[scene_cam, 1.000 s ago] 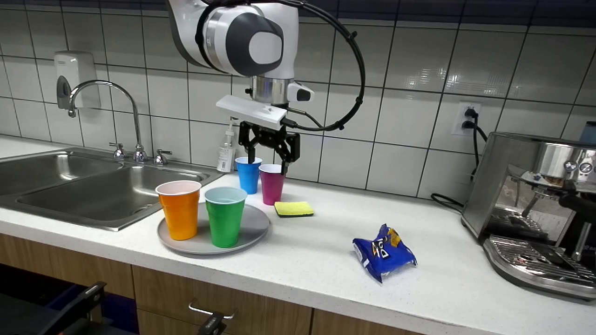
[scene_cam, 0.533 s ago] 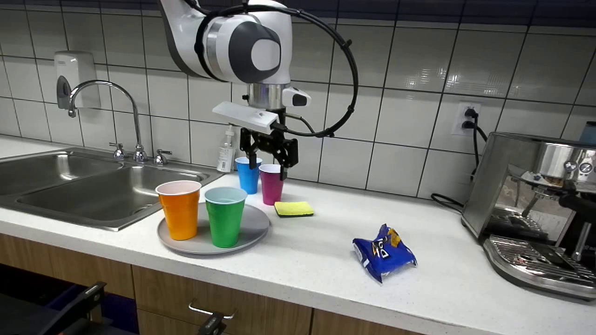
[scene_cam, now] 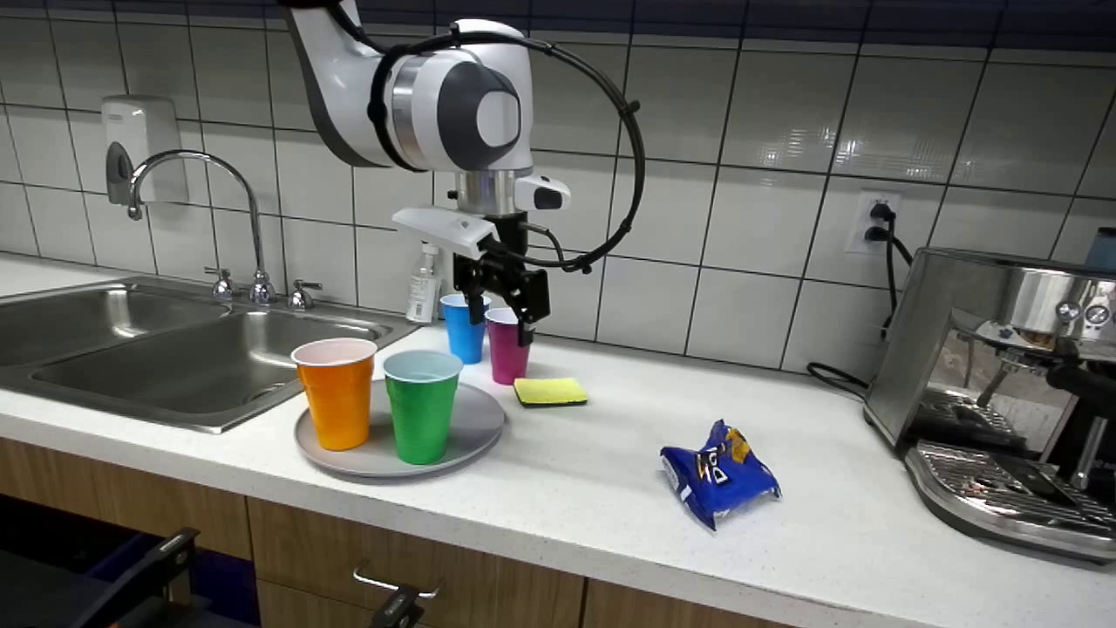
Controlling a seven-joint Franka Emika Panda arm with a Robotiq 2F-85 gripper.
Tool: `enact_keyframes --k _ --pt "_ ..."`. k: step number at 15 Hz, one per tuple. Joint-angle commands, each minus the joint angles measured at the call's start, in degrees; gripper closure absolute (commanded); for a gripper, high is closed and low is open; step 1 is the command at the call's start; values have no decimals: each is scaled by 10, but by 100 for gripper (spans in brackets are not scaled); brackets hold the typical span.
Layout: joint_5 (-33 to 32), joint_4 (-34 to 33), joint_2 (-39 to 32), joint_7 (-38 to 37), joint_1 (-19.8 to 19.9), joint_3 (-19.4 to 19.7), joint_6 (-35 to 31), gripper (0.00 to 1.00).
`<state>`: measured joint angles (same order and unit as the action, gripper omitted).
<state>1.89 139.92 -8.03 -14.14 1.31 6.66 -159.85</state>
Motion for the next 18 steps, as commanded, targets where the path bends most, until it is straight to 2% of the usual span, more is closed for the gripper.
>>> enact_keyframes --k 1,8,18 --pt "-30 -42 -28 -78 -13 10 22 0" --pt "-55 -123 -92 -176 -43 36 57 0" --pt "-13 -237 -163 -172 -47 26 115 0"
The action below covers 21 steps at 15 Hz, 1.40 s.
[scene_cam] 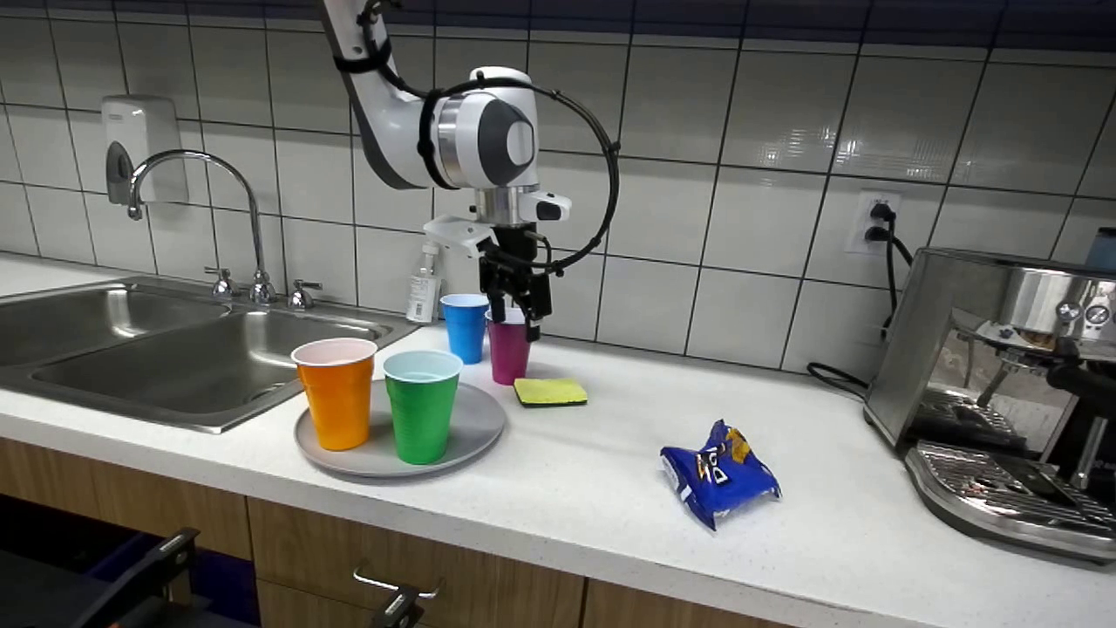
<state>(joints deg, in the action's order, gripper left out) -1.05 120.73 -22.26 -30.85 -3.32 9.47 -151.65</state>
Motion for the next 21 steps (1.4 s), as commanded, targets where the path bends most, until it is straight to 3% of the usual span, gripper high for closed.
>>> enact_keyframes --k 1,17,18,21 --pt "20 -54 -25 -4 1 -2 34 0" --pt "17 -169 -112 -46 -7 12 104 0" --pt "17 -170 -113 -46 -7 12 106 22" --pt "17 -170 -112 -43 -6 12 104 42"
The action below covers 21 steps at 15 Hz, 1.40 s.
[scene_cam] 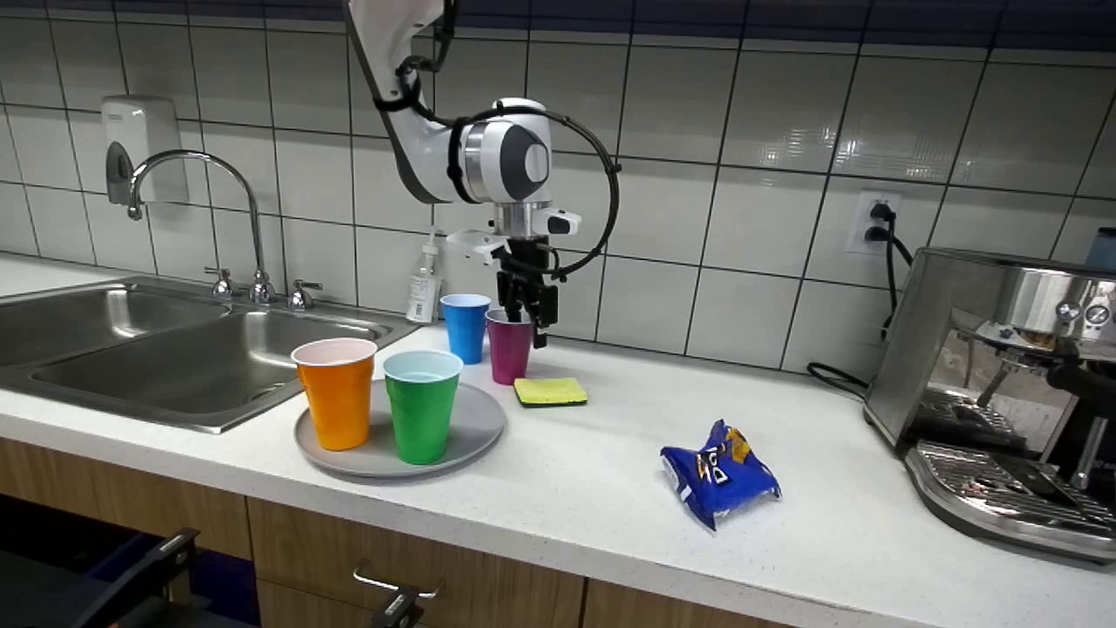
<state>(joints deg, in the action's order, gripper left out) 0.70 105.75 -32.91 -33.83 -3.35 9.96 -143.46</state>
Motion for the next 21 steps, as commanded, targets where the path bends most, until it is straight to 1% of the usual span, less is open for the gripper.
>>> enact_keyframes --k 1,7,8,15,21 --pt "-1 -20 -5 -13 -6 8 22 51" --pt "-3 -15 -3 -15 -7 10 20 97" --pt "-5 -14 -3 -16 -9 12 17 100" --pt "2 -10 3 -6 -5 6 8 99" --pt "6 30 41 13 3 2 -15 99"
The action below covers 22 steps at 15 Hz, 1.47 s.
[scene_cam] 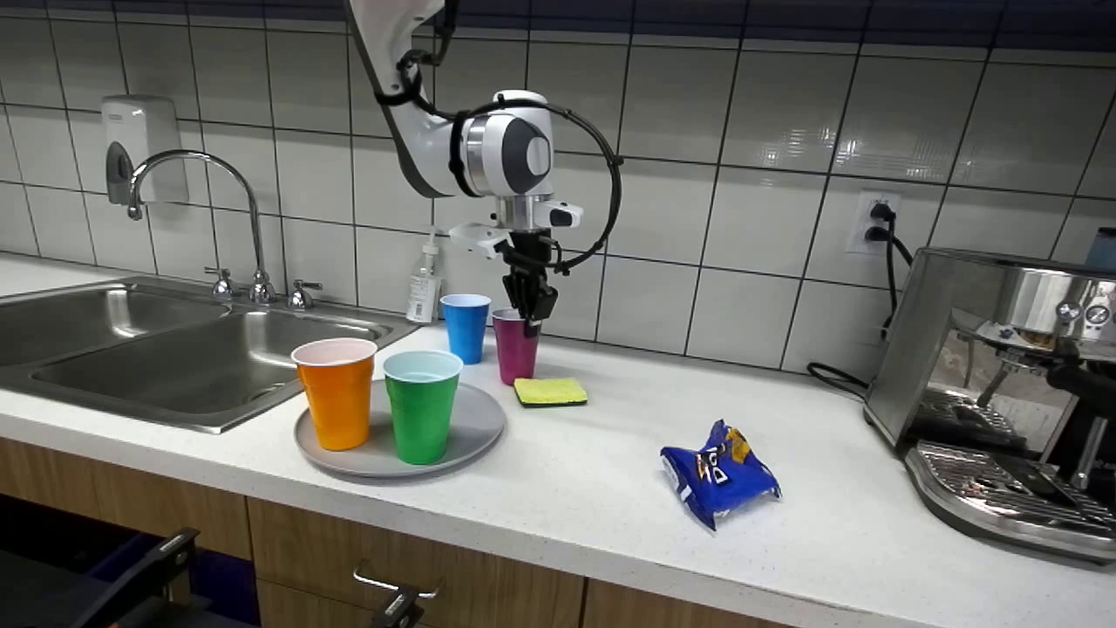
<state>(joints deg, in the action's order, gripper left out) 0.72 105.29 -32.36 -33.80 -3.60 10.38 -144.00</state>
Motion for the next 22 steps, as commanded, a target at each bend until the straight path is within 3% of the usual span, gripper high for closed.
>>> enact_keyframes --k 1,22 --pt "6 44 44 15 7 -2 -14 99" --pt "13 245 217 98 30 -17 -35 99"
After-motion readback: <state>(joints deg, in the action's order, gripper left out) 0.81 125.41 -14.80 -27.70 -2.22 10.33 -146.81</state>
